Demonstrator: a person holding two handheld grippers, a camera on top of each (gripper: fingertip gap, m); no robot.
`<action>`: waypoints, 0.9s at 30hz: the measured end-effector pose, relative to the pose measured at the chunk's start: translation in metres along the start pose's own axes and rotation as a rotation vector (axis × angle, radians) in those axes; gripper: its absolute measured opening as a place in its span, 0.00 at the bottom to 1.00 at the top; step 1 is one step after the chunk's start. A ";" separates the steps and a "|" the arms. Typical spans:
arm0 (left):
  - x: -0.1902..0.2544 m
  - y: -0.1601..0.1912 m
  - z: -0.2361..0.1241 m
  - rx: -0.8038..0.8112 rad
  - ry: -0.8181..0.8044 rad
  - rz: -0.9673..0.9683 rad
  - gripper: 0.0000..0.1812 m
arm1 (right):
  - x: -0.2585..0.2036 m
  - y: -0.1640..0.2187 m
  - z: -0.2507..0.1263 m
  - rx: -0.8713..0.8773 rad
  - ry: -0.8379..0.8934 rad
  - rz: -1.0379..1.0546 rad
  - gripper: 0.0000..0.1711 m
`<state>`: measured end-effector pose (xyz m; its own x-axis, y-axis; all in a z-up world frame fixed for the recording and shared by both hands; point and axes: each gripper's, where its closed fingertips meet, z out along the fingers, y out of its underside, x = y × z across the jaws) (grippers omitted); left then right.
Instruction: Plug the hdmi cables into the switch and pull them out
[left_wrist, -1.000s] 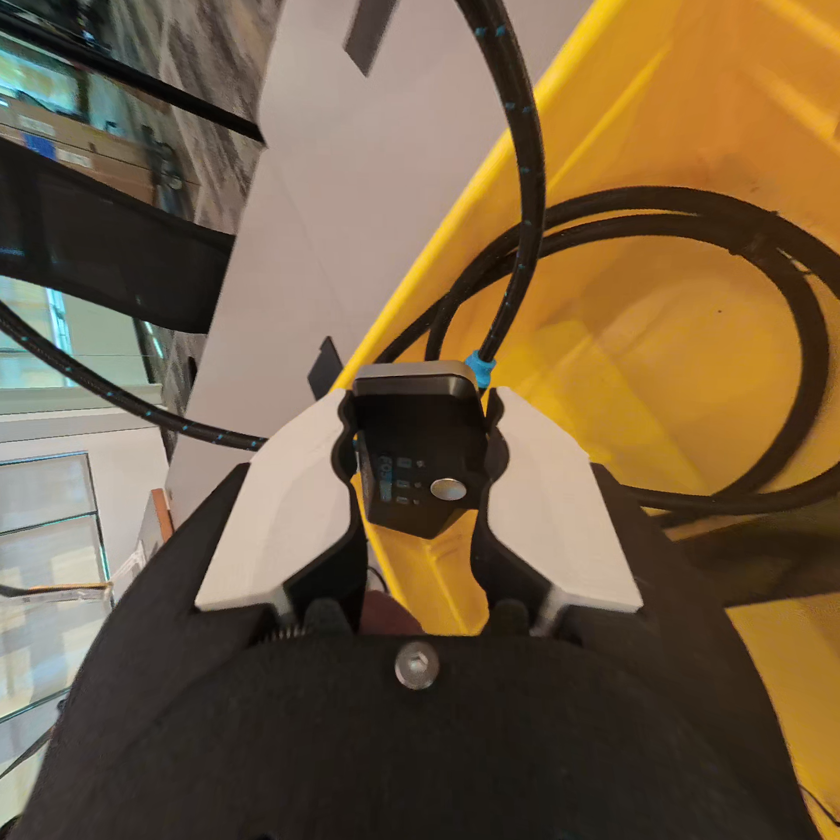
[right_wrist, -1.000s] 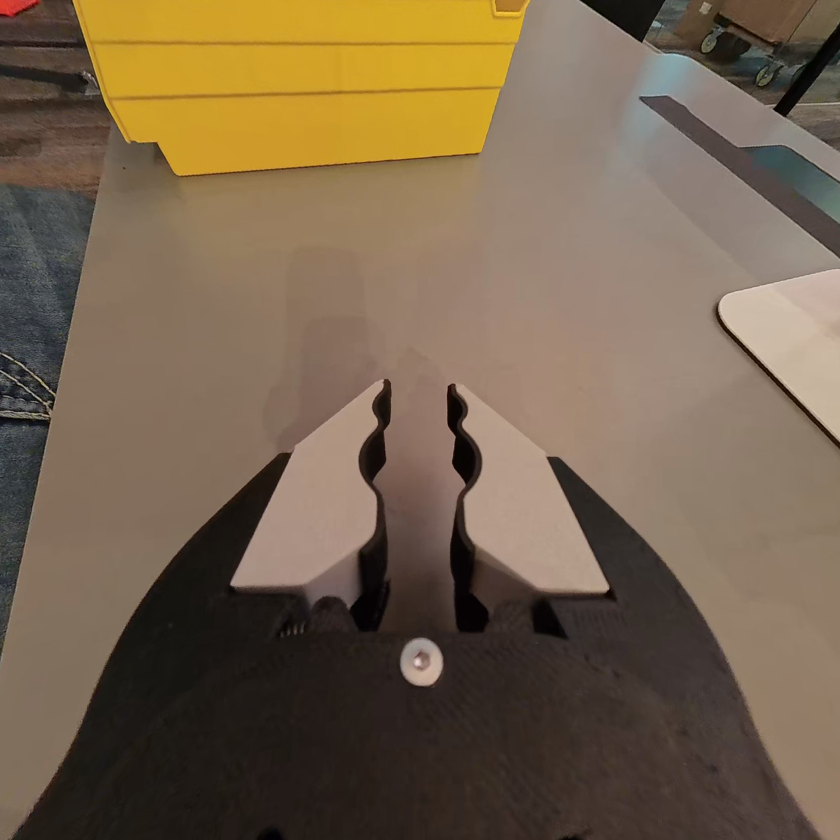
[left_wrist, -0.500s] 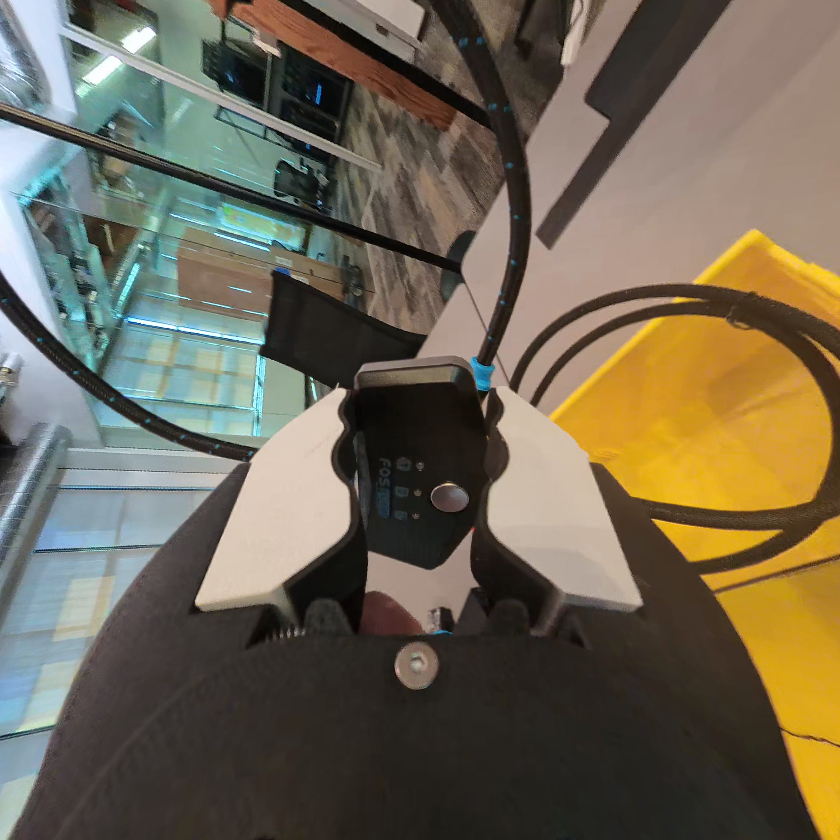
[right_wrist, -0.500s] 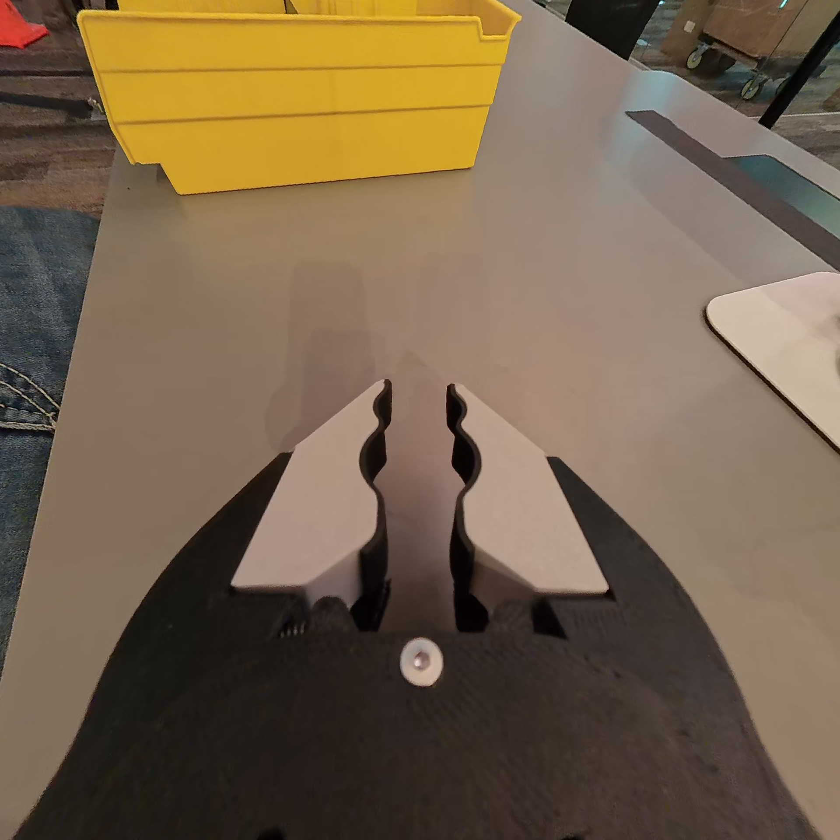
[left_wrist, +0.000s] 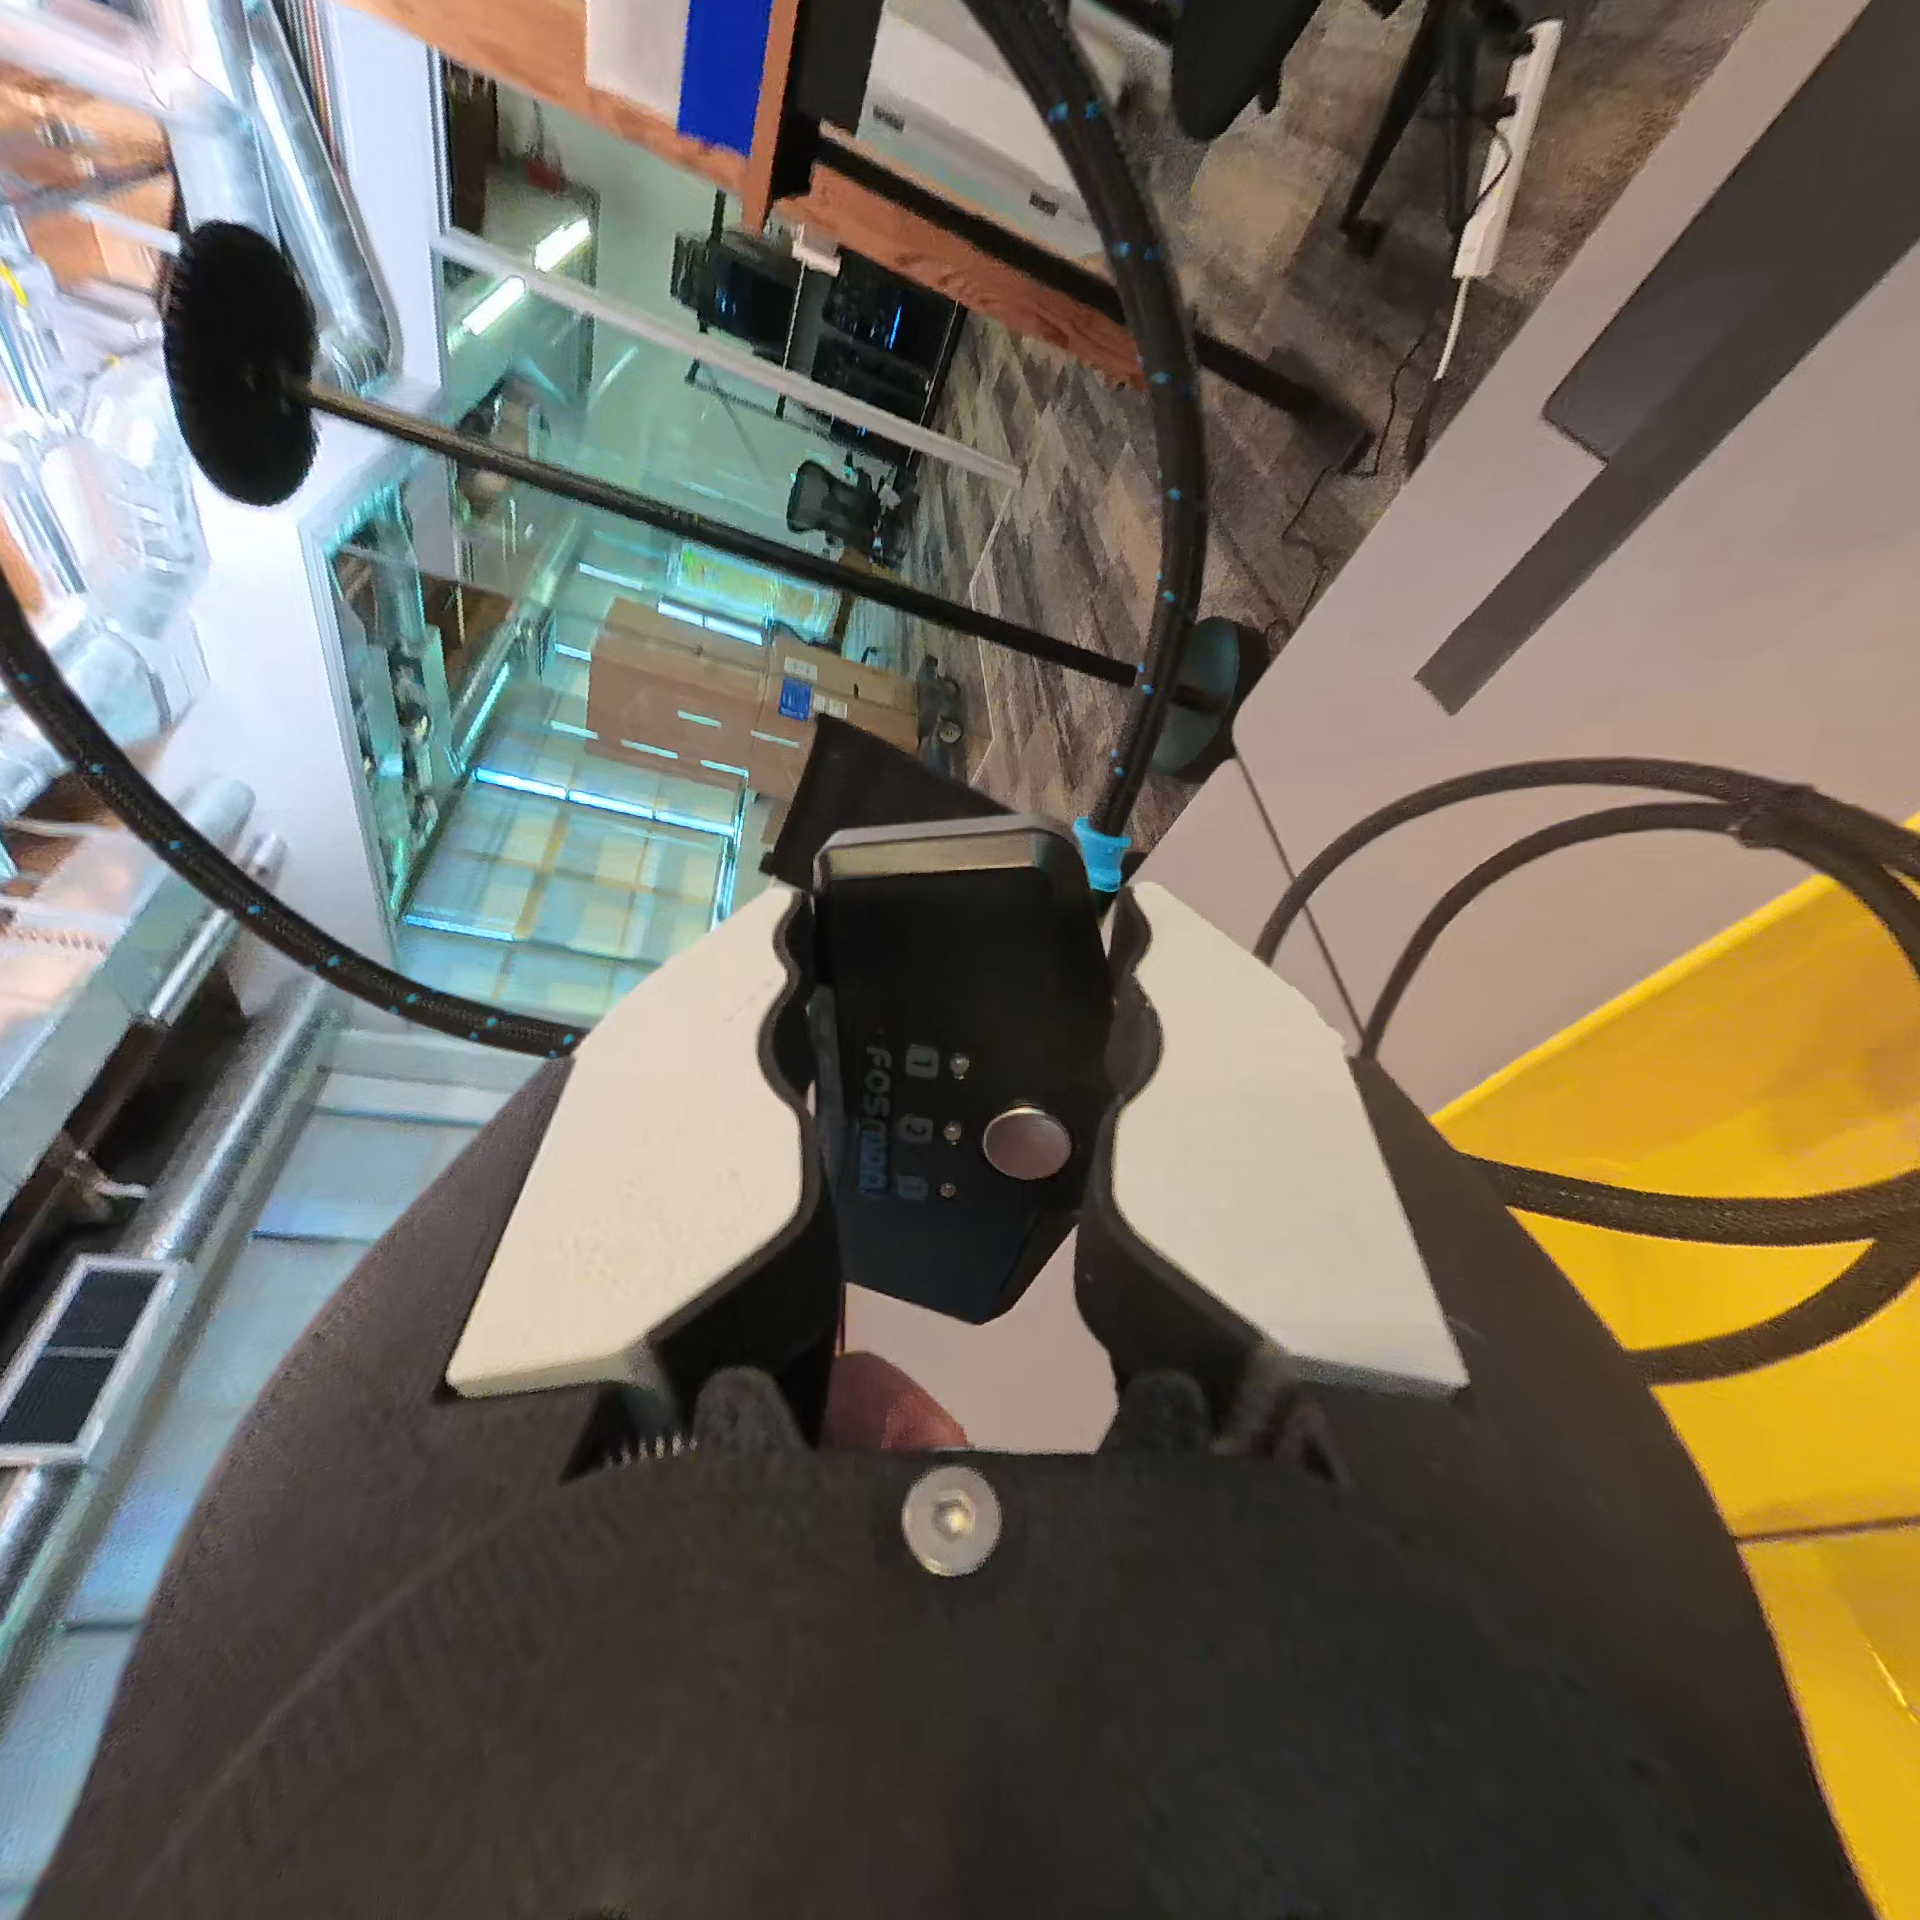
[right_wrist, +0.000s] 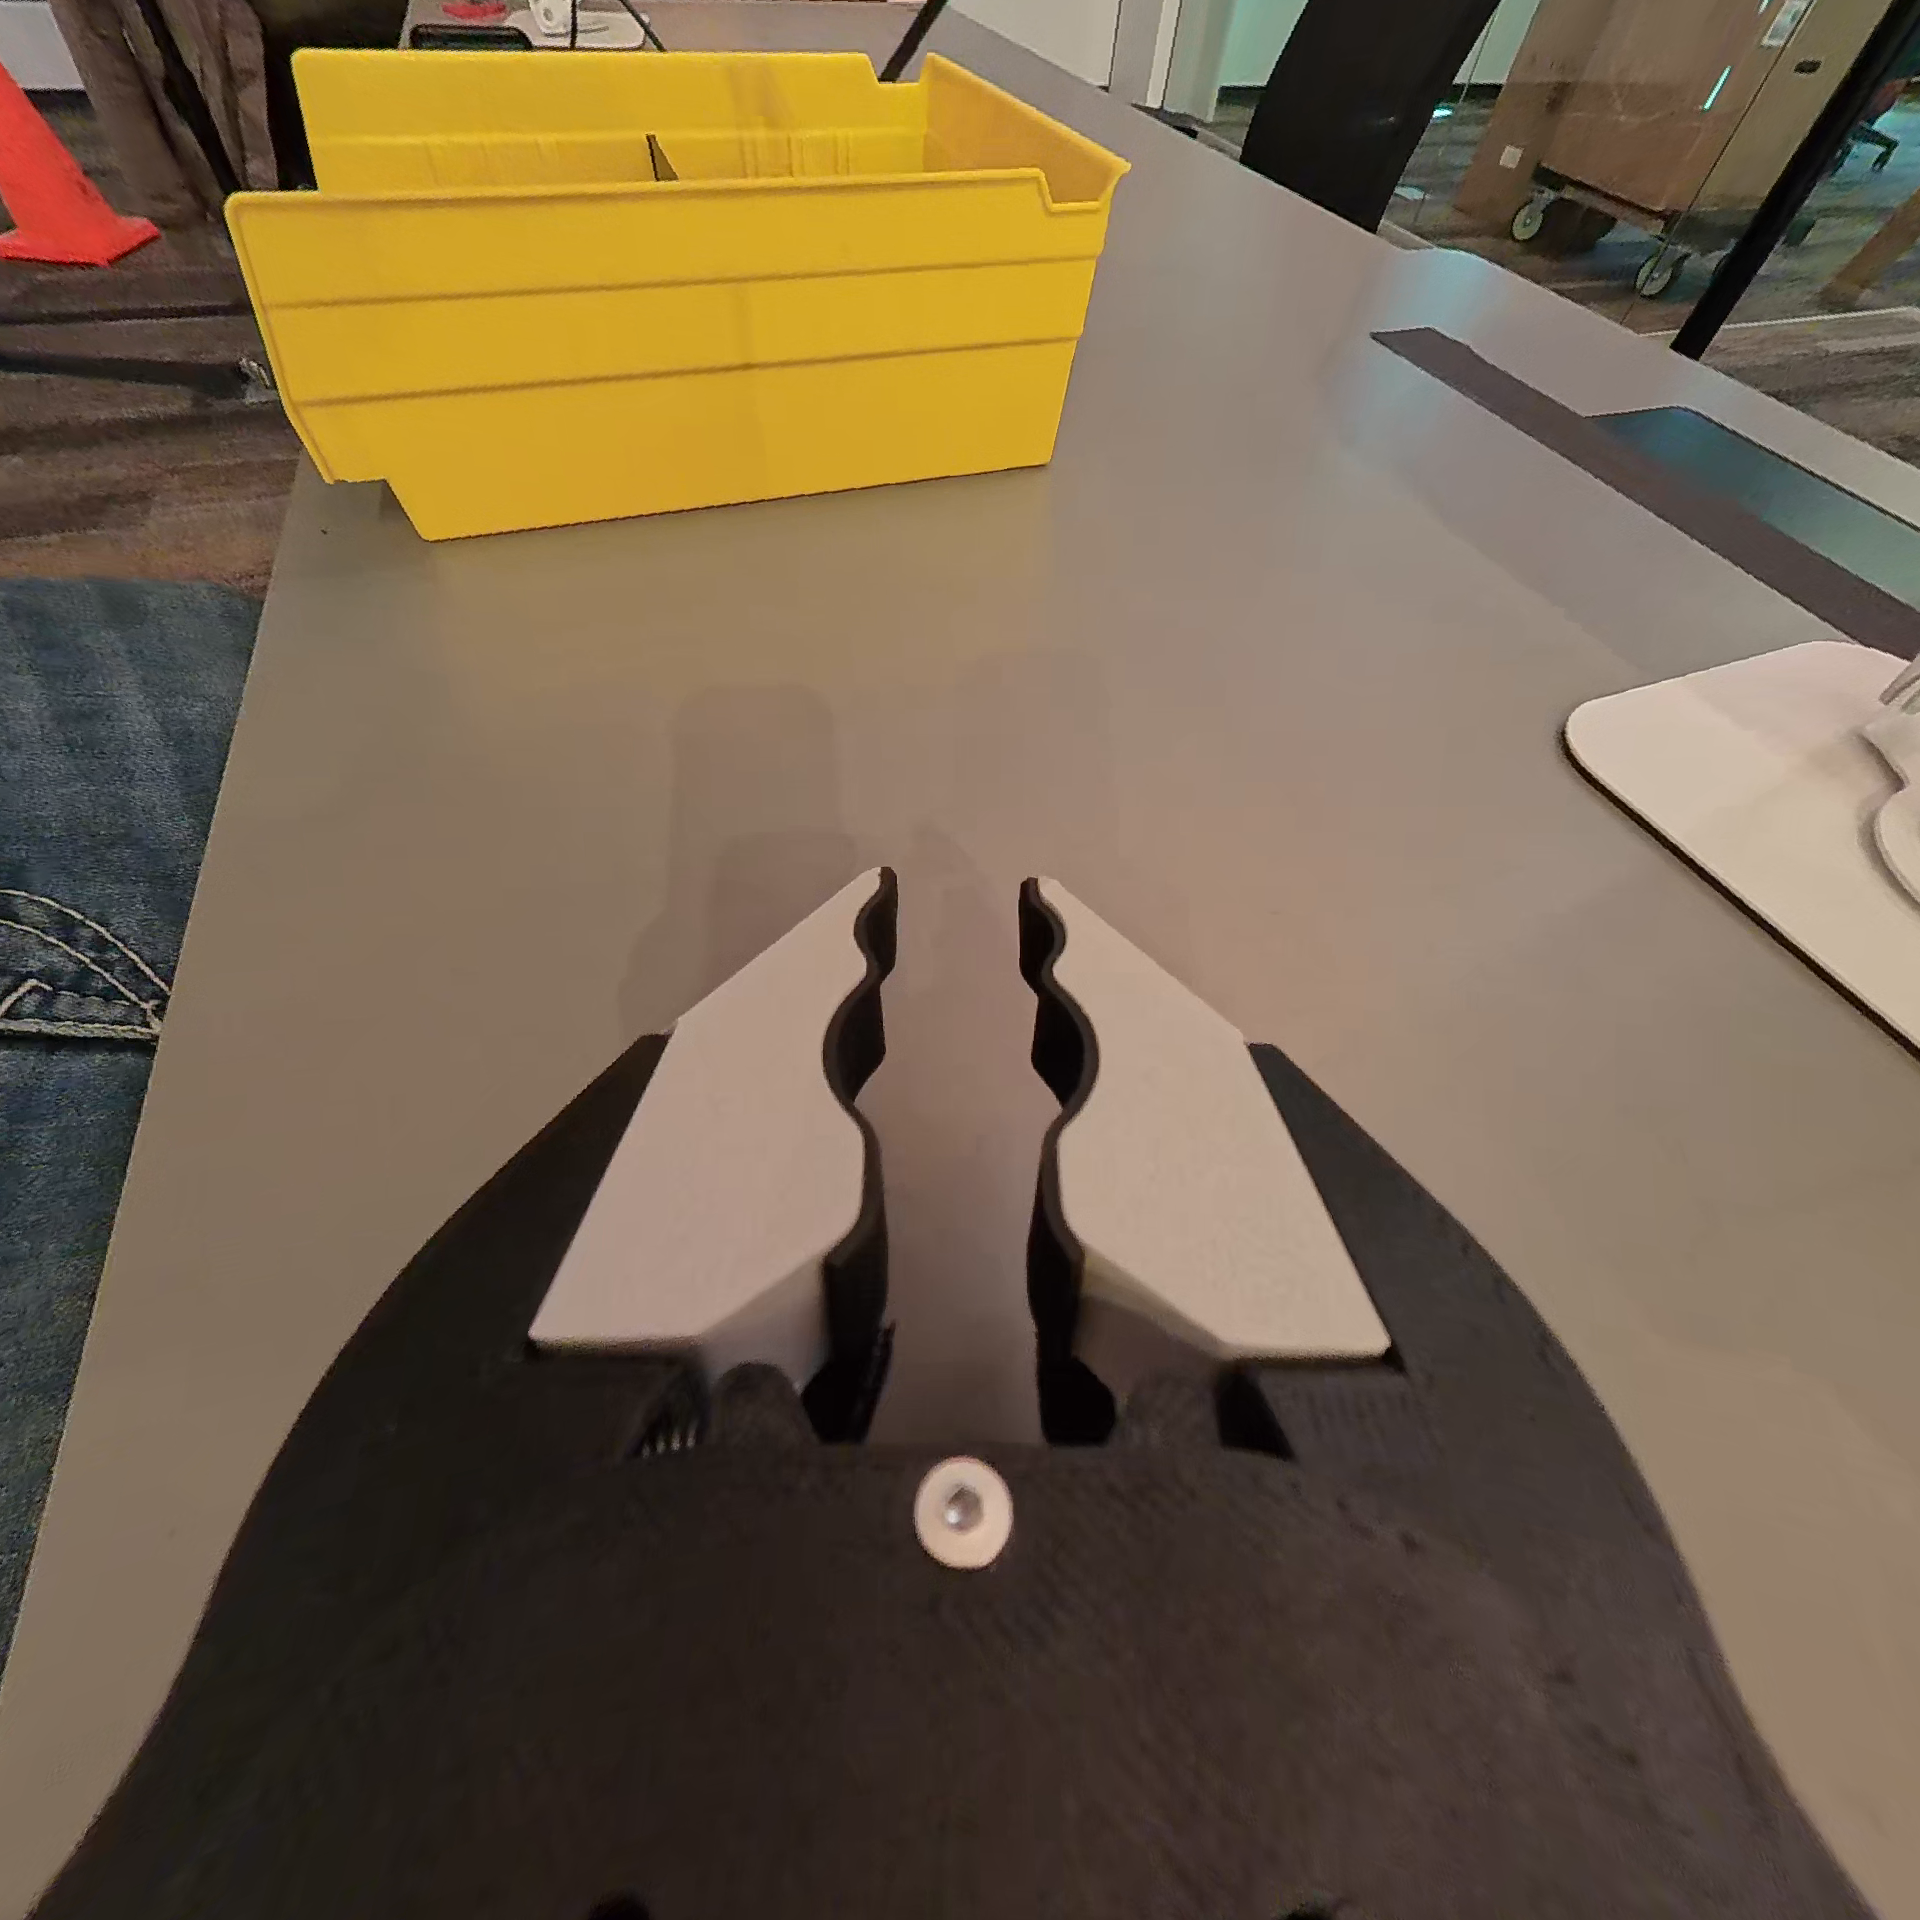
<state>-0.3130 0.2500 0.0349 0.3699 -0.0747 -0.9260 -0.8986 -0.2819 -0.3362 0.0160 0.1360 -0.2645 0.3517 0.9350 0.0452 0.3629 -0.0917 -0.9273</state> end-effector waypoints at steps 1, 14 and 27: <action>-0.008 0.009 0.006 -0.021 -0.008 -0.021 0.30 | 0.000 0.000 0.000 0.002 0.000 0.001 0.12; -0.105 0.113 0.066 -0.142 -0.173 -0.475 0.30 | 0.006 0.001 0.002 -0.010 0.002 0.042 0.12; -0.077 -0.046 0.002 0.246 -0.072 -0.368 0.30 | 0.009 -0.009 -0.007 0.073 0.010 0.058 0.12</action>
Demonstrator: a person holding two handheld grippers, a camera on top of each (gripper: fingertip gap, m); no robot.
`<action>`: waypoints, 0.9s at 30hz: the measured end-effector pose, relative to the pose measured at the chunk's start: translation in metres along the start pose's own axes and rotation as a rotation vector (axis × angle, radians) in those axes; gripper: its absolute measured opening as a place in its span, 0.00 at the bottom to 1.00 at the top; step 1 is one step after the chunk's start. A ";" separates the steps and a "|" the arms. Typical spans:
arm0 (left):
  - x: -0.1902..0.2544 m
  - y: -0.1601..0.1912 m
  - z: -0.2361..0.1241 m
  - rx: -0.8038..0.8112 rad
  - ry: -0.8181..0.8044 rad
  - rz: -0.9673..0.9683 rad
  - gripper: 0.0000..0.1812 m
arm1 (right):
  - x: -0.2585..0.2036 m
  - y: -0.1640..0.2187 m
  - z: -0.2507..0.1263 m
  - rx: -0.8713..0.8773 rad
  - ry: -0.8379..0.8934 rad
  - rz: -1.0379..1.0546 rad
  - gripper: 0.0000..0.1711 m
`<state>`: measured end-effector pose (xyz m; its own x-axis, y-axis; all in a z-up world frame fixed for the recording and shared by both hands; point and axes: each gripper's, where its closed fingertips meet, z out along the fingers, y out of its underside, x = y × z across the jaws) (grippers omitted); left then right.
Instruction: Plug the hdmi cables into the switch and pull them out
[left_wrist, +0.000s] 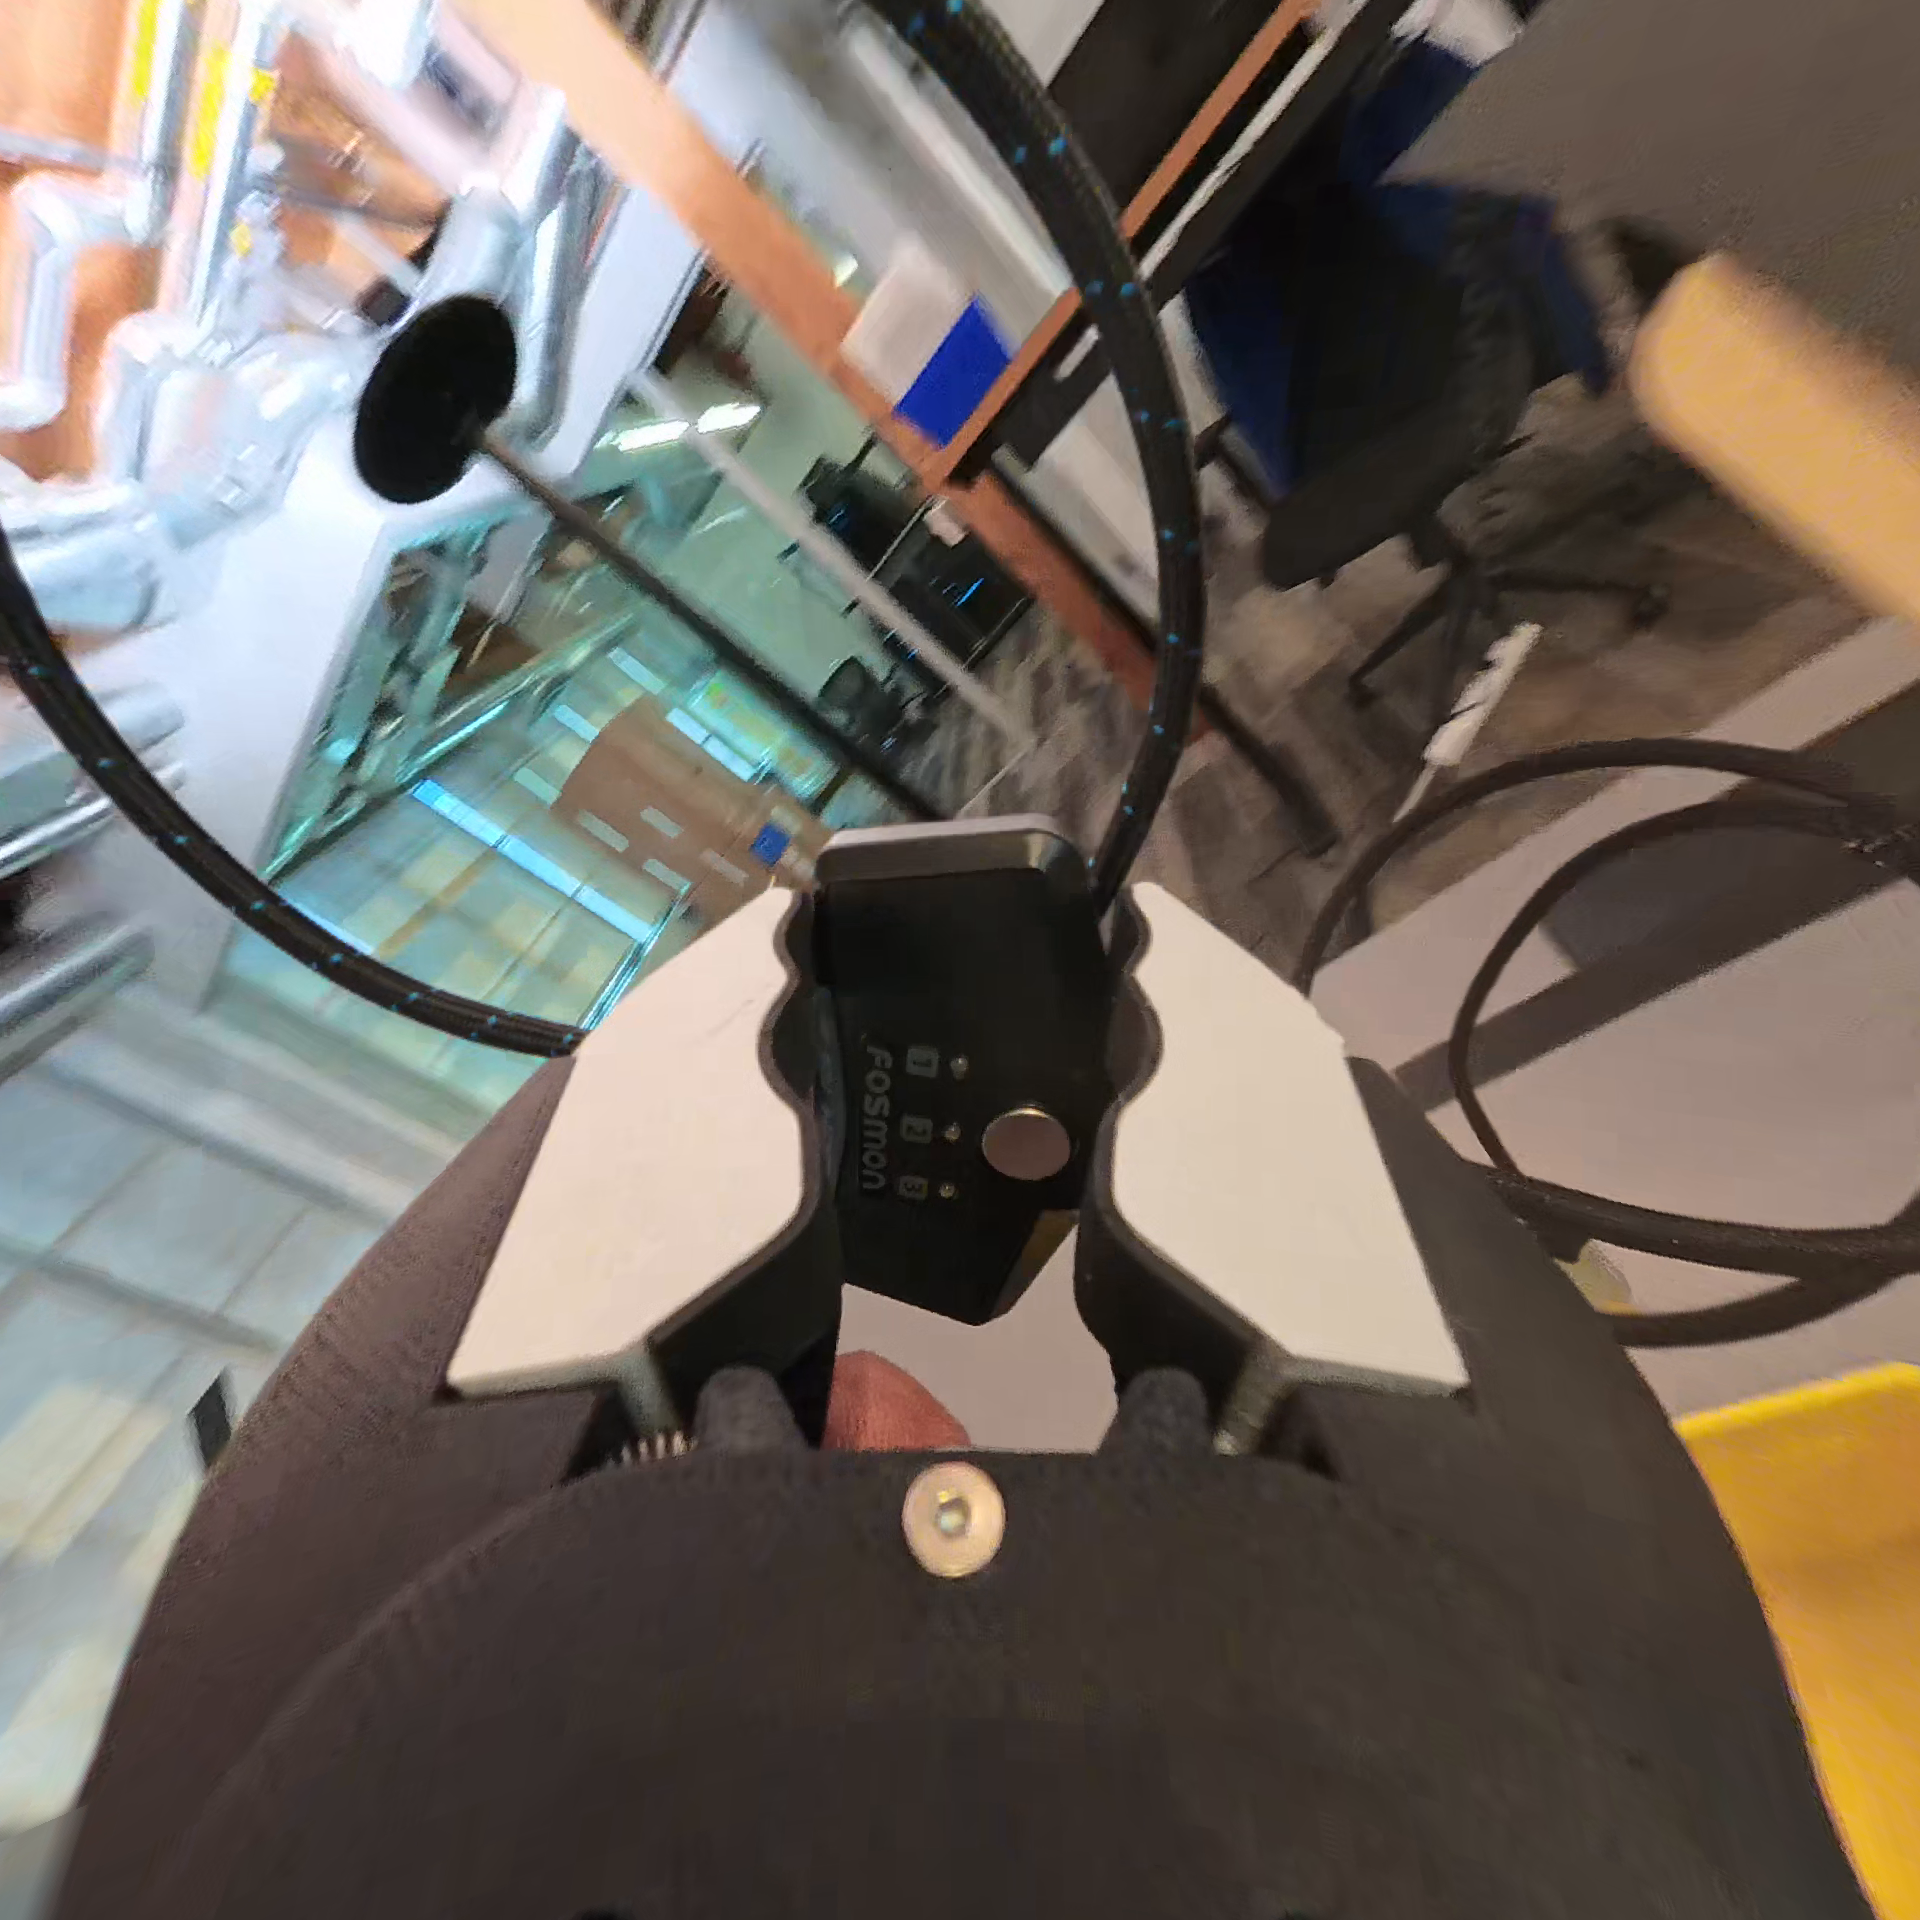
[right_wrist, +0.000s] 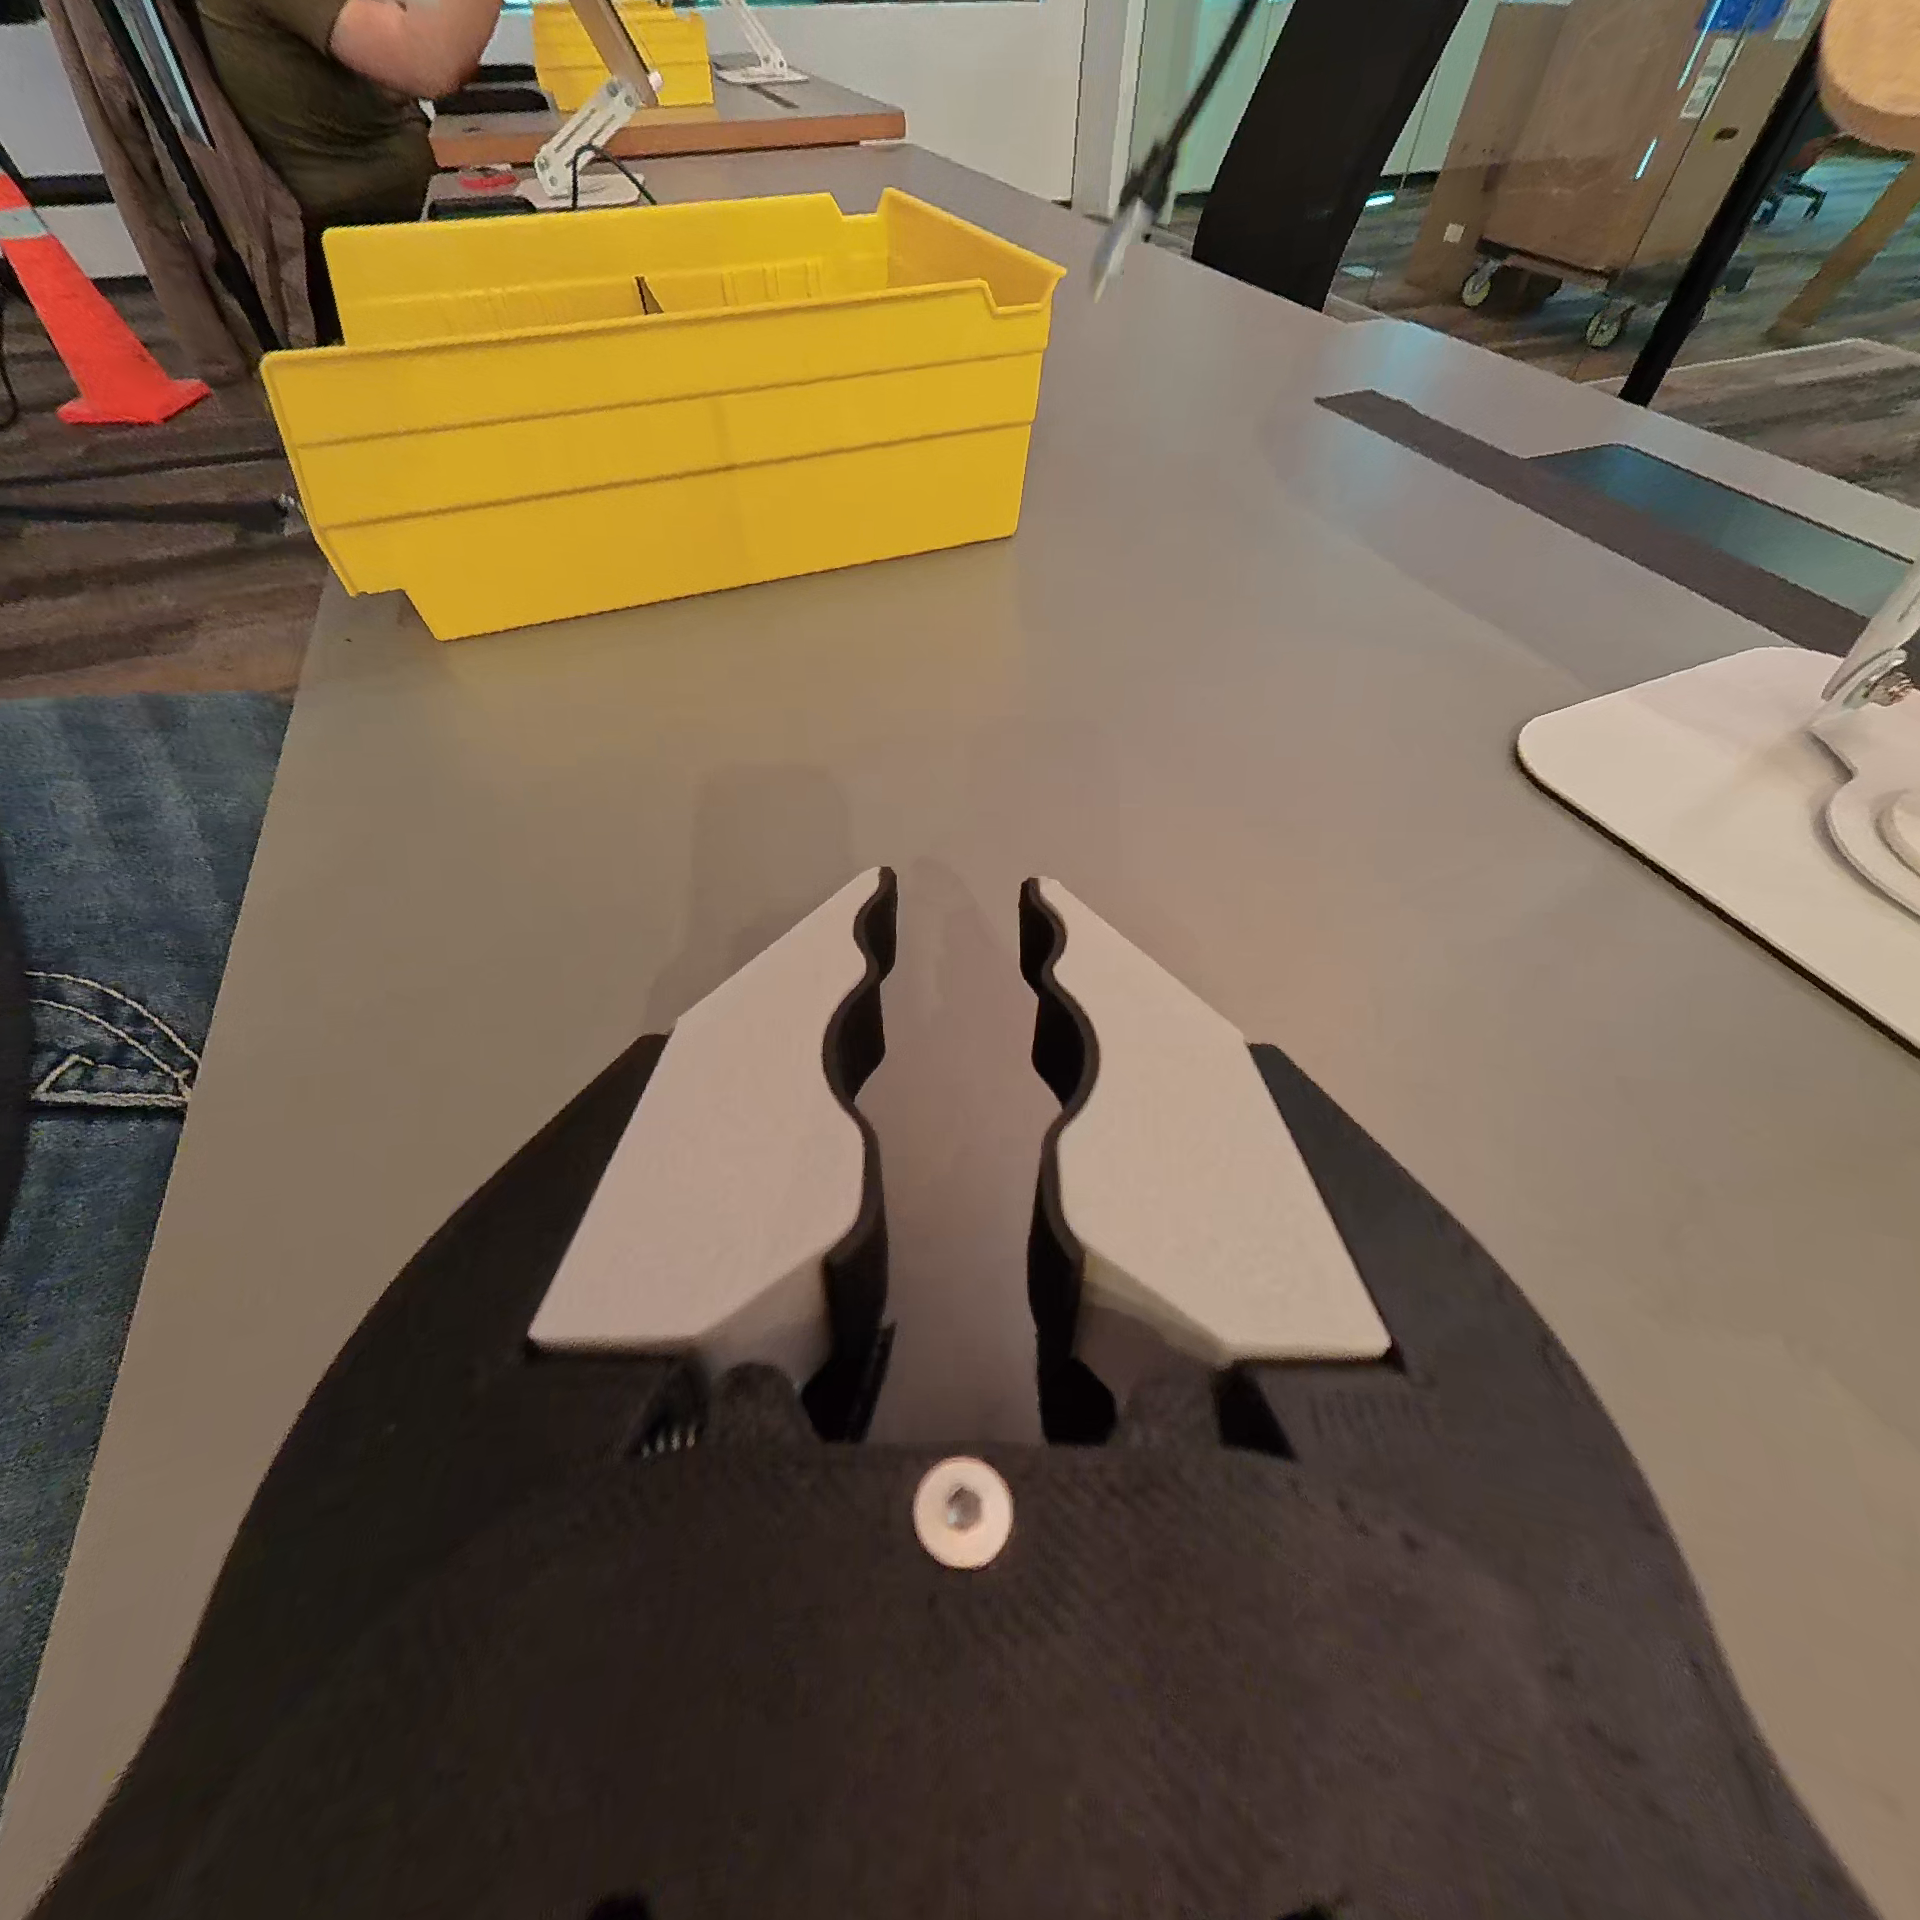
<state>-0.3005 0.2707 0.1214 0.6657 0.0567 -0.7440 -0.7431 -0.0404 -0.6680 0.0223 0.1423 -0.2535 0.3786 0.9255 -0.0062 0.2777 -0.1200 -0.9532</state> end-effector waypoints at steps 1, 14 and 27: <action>0.017 -0.010 -0.005 0.025 0.034 0.010 0.30 | 0.001 -0.002 -0.001 0.014 0.001 0.005 0.13; 0.284 -0.026 -0.062 0.170 0.619 0.238 0.30 | 0.022 -0.018 -0.023 0.155 0.117 0.018 0.13; 0.432 0.040 -0.106 0.132 0.883 0.556 0.30 | 0.004 -0.062 -0.055 0.419 0.113 -0.150 0.14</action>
<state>-0.0354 0.1879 -0.2289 0.0023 -0.6862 -0.7274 -0.9253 0.2744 -0.2618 0.0553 0.1335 -0.1778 0.4617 0.8739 0.1517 -0.0352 0.1890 -0.9813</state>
